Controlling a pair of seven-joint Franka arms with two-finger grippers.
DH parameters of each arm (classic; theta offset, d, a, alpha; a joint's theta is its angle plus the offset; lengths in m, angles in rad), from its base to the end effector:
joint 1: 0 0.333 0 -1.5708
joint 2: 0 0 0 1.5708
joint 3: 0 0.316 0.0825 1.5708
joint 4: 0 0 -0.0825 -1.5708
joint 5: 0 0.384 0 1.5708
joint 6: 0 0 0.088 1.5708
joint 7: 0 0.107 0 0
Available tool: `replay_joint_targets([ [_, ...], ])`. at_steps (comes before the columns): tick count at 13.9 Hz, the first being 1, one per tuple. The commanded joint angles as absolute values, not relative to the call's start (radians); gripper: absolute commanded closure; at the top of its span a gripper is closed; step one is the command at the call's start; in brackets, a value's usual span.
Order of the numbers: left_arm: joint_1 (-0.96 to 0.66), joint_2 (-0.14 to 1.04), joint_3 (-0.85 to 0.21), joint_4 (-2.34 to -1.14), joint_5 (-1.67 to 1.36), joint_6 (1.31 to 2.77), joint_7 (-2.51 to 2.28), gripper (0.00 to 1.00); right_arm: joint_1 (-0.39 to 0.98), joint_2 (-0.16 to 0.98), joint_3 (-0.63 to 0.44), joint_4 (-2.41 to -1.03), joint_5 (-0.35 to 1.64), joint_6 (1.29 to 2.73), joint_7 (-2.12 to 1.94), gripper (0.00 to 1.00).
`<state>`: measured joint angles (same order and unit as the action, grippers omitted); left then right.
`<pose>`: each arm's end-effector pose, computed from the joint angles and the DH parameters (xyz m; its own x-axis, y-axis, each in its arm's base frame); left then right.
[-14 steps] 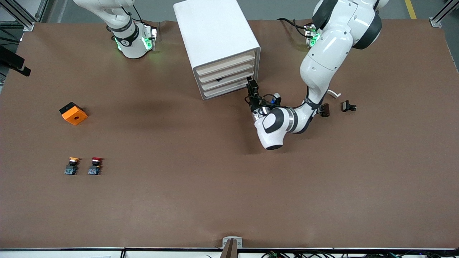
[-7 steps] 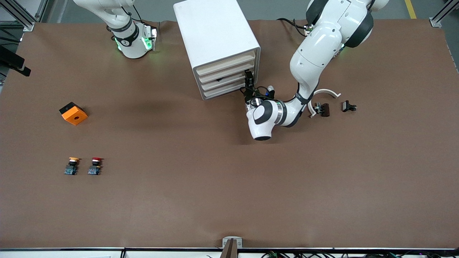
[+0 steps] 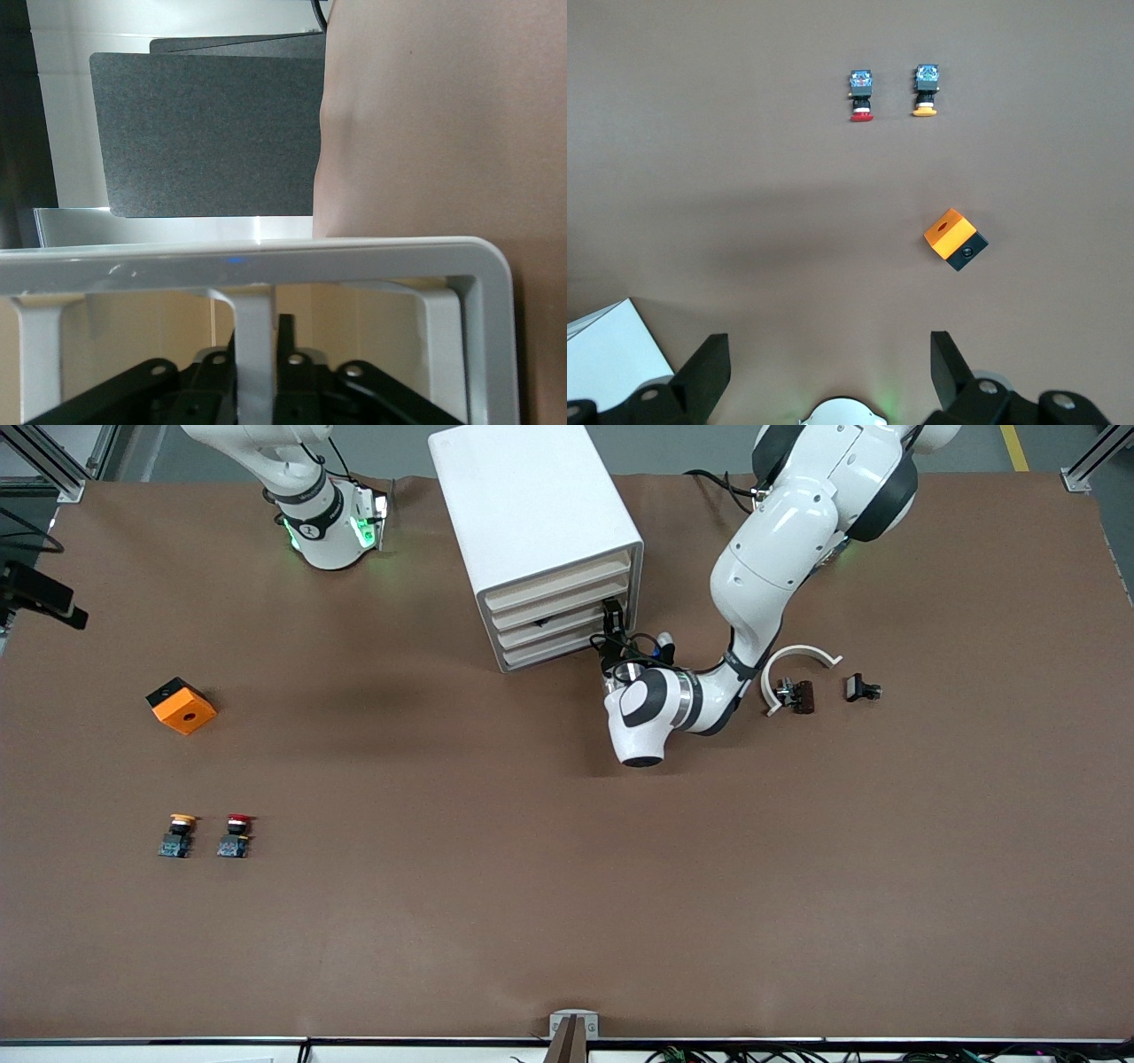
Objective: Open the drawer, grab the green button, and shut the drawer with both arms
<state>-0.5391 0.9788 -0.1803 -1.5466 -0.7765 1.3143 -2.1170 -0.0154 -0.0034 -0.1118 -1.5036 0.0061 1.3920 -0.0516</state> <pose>0.3742 -0.4345 0.0962 -0.1390 0.9903 0.0072 0.0922 0.0202 -0.9955 0.5303 -0.0672 0.6428 0.9915 -0.0737 -0.1075 -0.0754 -0.9971 -0.0120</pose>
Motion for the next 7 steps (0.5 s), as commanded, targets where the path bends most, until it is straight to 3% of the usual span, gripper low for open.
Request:
replay_joint_targets([
  [1, -0.540, 0.982, -0.181, -1.545, -0.798, 1.302, -2.129, 0.96, -0.029, 0.040, -0.104, -1.477, -0.024, 1.404, -0.063, 0.00],
  [7, -0.519, 0.982, -0.179, -1.540, -0.798, 1.304, -2.123, 0.98, -0.064, 0.159, -0.106, -1.474, -0.032, 1.446, -0.072, 0.00],
])
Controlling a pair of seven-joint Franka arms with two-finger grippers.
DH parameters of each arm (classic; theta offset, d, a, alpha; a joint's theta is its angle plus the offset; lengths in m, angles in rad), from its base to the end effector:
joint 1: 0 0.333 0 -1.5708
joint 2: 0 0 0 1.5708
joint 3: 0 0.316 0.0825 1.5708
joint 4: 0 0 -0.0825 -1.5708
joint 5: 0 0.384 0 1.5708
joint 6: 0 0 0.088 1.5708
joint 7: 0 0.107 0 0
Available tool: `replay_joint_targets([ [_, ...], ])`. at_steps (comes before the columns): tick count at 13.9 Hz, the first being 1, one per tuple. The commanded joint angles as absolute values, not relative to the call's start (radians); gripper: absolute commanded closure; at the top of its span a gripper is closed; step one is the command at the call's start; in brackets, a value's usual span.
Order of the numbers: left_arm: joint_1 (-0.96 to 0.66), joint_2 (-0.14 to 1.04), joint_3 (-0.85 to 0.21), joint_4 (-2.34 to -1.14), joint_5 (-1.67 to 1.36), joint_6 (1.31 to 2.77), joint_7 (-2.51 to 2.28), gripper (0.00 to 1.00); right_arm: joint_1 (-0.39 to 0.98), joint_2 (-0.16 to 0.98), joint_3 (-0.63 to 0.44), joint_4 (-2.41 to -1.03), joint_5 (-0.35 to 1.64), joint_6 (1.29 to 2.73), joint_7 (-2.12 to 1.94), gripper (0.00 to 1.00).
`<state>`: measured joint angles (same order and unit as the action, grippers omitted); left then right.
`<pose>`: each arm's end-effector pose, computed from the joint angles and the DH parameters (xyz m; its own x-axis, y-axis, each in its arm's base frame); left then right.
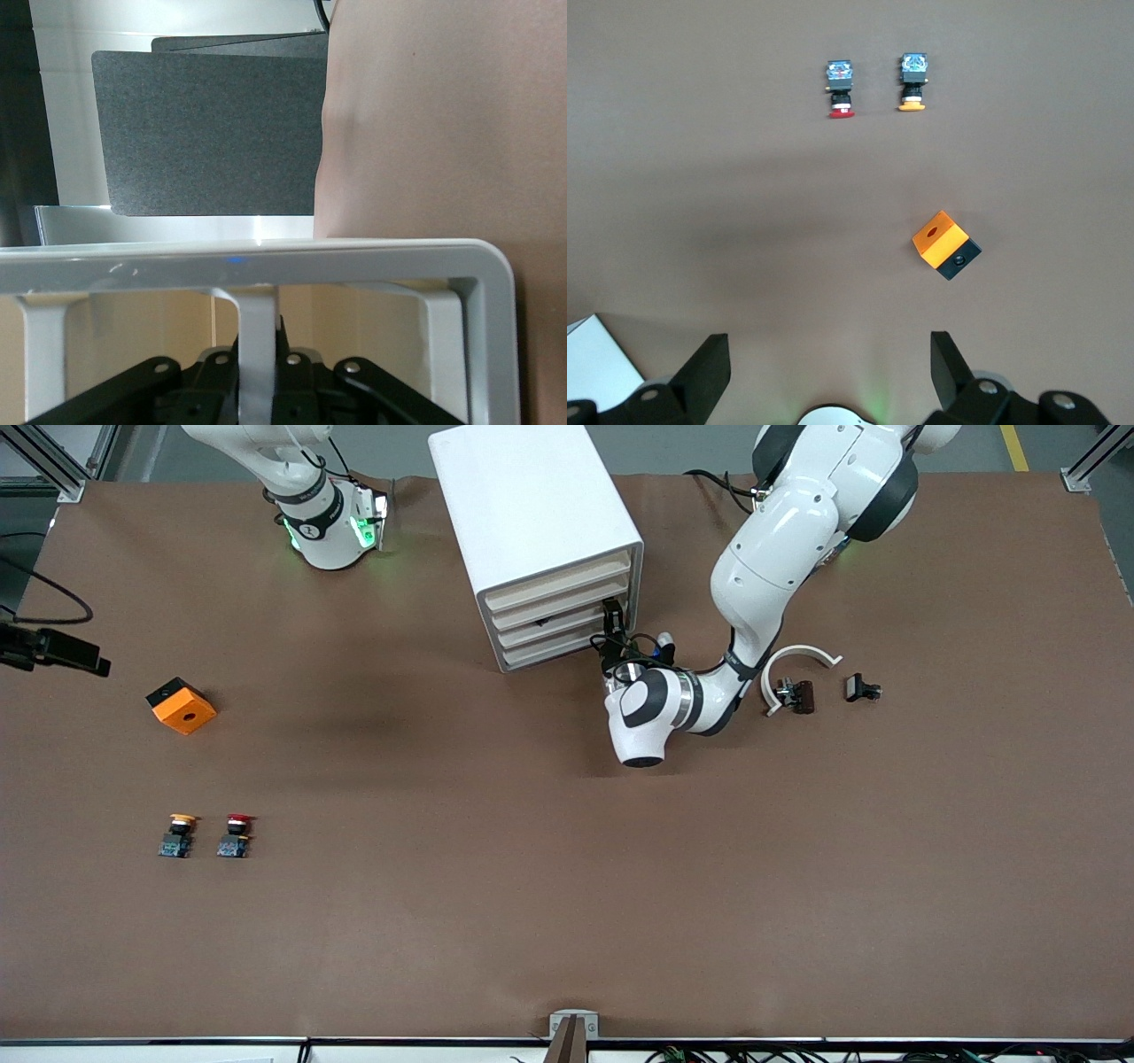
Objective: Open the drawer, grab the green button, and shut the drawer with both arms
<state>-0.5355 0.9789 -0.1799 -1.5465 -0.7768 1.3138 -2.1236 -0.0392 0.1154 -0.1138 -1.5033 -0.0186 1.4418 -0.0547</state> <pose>0.3759 -0.4331 0.0961 -0.1434 0.9896 0.0140 0.0907 0.0272 -0.9955 0.5670 -0.0859 0.5811 0.9792 -0.0997 -0.1766 -0.0973 -0.9950 0.0220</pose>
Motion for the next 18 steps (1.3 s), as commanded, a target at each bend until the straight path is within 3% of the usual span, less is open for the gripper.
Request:
replay_joint_targets([
  [1, -0.508, 0.982, -0.179, -1.537, -0.796, 1.304, -2.123, 0.98, -0.077, 0.161, -0.106, -1.474, -0.032, 1.465, -0.075, 0.00],
  [11, -0.350, 0.976, -0.170, -1.459, -0.811, 1.307, -2.131, 0.95, -0.066, 0.164, -0.097, -1.486, 0.005, 1.499, 0.076, 0.00],
  [18, -0.278, 0.980, -0.170, -1.431, -0.842, 1.312, -2.128, 0.93, 0.188, 0.167, -0.097, -1.491, 0.086, 1.555, 0.591, 0.00],
])
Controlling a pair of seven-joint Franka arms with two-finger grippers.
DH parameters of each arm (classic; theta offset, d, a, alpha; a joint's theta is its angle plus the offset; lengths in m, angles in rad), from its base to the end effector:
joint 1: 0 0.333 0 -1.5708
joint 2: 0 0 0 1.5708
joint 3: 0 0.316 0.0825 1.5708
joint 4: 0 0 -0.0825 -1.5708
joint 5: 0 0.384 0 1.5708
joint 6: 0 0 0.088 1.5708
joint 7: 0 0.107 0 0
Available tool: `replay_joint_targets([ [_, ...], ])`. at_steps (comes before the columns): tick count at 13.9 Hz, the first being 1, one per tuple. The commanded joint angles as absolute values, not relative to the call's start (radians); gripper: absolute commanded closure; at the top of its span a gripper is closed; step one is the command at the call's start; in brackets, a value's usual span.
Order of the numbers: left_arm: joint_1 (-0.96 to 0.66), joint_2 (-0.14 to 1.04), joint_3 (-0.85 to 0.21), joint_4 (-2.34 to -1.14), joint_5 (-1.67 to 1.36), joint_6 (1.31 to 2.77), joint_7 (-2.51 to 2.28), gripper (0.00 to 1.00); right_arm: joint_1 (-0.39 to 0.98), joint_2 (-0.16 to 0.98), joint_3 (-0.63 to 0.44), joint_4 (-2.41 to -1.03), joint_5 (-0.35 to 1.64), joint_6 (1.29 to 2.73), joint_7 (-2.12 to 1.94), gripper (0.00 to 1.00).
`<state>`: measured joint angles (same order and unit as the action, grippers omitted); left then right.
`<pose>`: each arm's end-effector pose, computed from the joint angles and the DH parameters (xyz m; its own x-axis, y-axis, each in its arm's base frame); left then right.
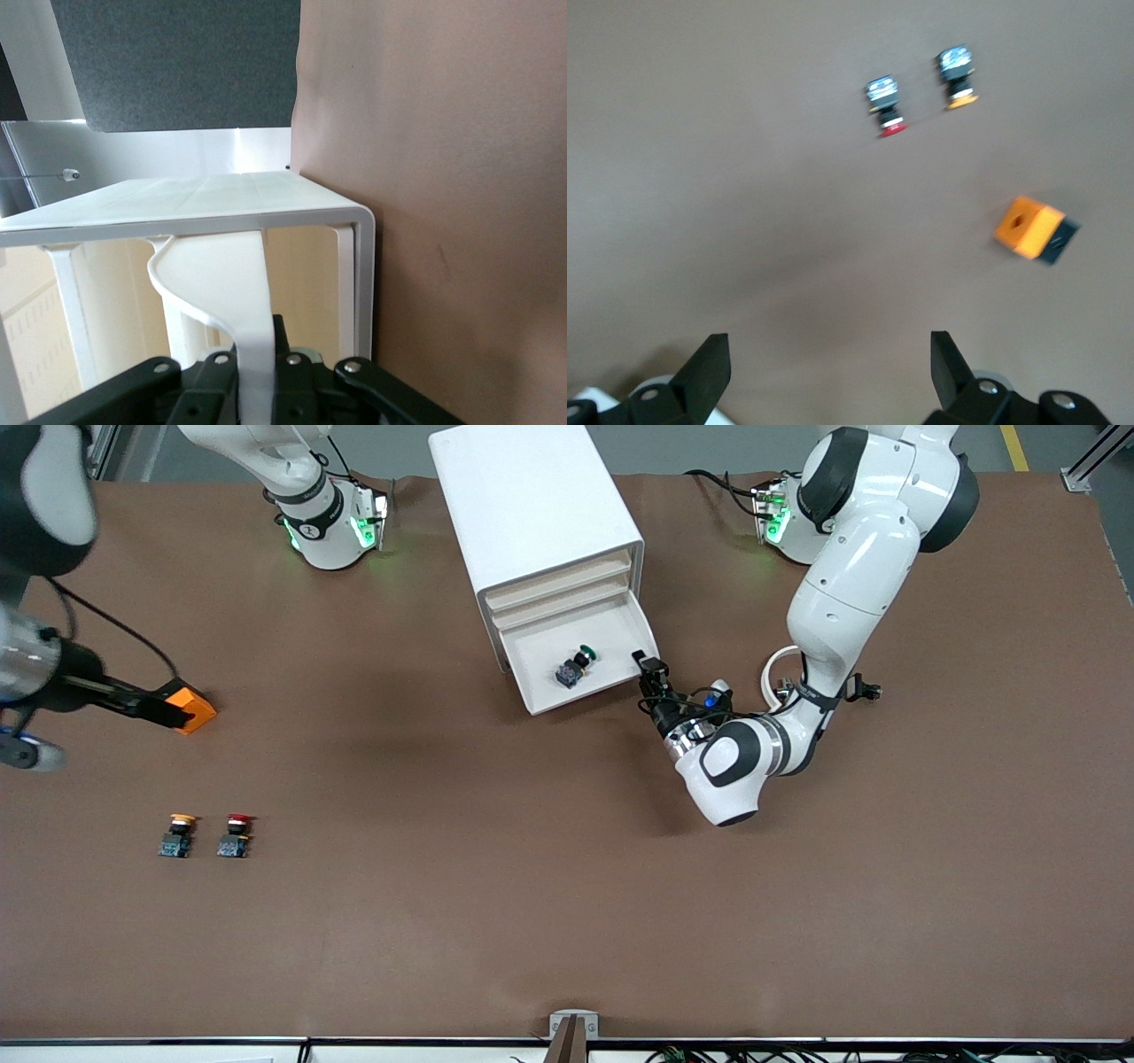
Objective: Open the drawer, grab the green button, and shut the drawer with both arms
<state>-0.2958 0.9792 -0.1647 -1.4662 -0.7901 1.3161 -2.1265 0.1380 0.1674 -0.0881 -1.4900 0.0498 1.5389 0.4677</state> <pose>0.4995 -0.3340 0.1156 -0.4028 0.9146 -0.0347 0.1529 0.0299 -0.9878 0.5971 0.0394 0.5636 0.9064 -0.4049 -0.1207 -0.4054 -0.9139 0.0218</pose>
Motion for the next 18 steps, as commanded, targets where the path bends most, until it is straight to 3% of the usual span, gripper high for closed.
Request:
replay_joint_targets([
  [1, -0.278, 0.980, -0.169, -1.431, -0.842, 1.312, -2.125, 0.91, 0.234, 0.169, -0.098, -1.491, 0.090, 1.566, 0.651, 0.00],
  [2, -0.278, 0.980, -0.169, -1.431, -0.842, 1.313, -2.123, 0.81, 0.271, 0.169, -0.097, -1.491, 0.091, 1.568, 0.681, 0.00],
  [3, -0.279, 0.982, -0.169, -1.431, -0.842, 1.316, -2.123, 0.79, 0.306, 0.173, -0.097, -1.493, 0.091, 1.571, 0.705, 0.00],
  [6, -0.279, 0.980, -0.169, -1.428, -0.842, 1.328, -2.111, 0.12, 0.414, 0.184, -0.097, -1.520, 0.091, 1.629, 0.918, 0.00],
  [7, -0.279, 0.980, -0.169, -1.413, -0.836, 1.328, -2.102, 0.00, 0.461, 0.184, -0.097, -1.537, 0.091, 1.655, 0.955, 0.00],
  [11, -0.278, 0.973, -0.153, -1.358, -0.781, 1.335, -1.950, 0.00, 0.613, 0.196, -0.095, -1.644, 0.129, 1.831, 1.087, 0.00],
  [18, -0.279, 0.928, -0.048, -1.299, -0.696, 1.406, -1.483, 0.00, 0.820, 0.376, -0.098, -1.638, 0.184, 2.022, 1.241, 0.00],
])
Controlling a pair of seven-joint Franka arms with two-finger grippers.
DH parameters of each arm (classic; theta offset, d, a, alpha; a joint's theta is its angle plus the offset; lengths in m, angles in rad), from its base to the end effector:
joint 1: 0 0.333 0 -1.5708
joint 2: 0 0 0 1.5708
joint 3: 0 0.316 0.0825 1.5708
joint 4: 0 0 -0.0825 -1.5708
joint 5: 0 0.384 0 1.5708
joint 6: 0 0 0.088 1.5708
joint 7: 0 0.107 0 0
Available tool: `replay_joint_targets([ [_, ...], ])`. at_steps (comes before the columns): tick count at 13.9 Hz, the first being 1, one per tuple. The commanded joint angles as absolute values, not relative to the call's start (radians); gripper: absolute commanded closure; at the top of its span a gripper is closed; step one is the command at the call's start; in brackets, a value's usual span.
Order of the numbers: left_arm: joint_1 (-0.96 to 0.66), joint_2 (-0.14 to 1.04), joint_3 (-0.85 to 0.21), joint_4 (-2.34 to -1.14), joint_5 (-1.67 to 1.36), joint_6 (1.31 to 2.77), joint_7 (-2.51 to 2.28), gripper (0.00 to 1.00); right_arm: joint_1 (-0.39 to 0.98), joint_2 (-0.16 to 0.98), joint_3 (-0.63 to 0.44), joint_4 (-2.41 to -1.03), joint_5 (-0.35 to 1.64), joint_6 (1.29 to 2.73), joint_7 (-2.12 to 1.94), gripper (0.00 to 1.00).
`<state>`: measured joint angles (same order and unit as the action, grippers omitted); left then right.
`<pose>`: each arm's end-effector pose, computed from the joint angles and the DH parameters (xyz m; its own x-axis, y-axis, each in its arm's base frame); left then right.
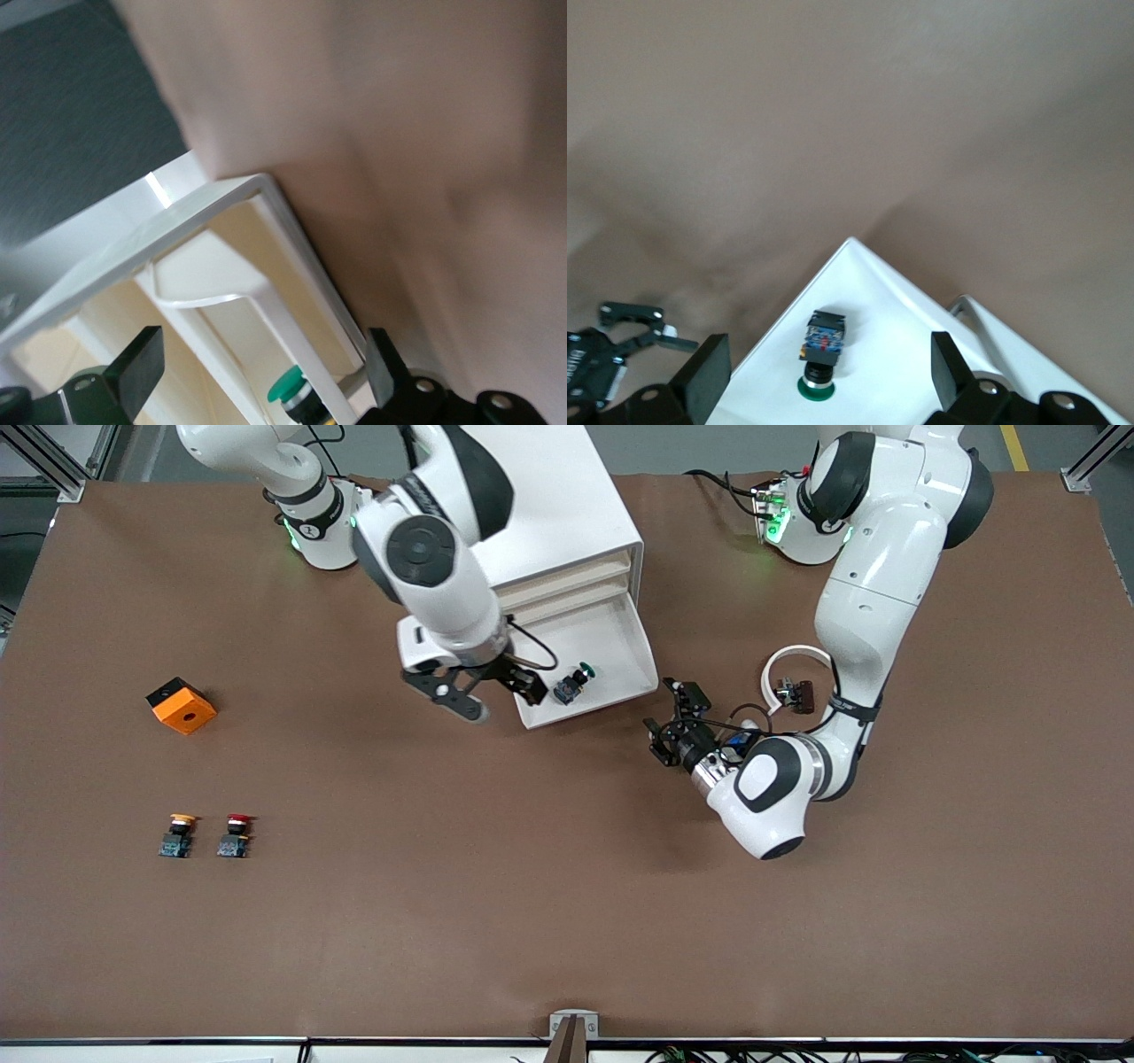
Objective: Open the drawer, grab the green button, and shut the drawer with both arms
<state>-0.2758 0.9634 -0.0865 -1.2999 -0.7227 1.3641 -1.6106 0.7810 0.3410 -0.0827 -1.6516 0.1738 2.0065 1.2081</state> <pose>0.5819 -0.2952 0.1594 -0.1940 0.8241 -0.5322 0.5545 -0.3554 -0.7525 0.4933 0.4346 0.4167 0.8340 -0.5389 -0.1181 -0.5475 -0.8349 -0.0568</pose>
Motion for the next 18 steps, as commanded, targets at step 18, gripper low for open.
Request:
replay_joint_targets([
  [18, -0.296, 0.749, 0.158, -1.218, -0.339, 1.750, -0.545, 0.00, 0.939, 0.594, -0.103, -1.641, 0.104, 2.195, 1.405, 0.00],
])
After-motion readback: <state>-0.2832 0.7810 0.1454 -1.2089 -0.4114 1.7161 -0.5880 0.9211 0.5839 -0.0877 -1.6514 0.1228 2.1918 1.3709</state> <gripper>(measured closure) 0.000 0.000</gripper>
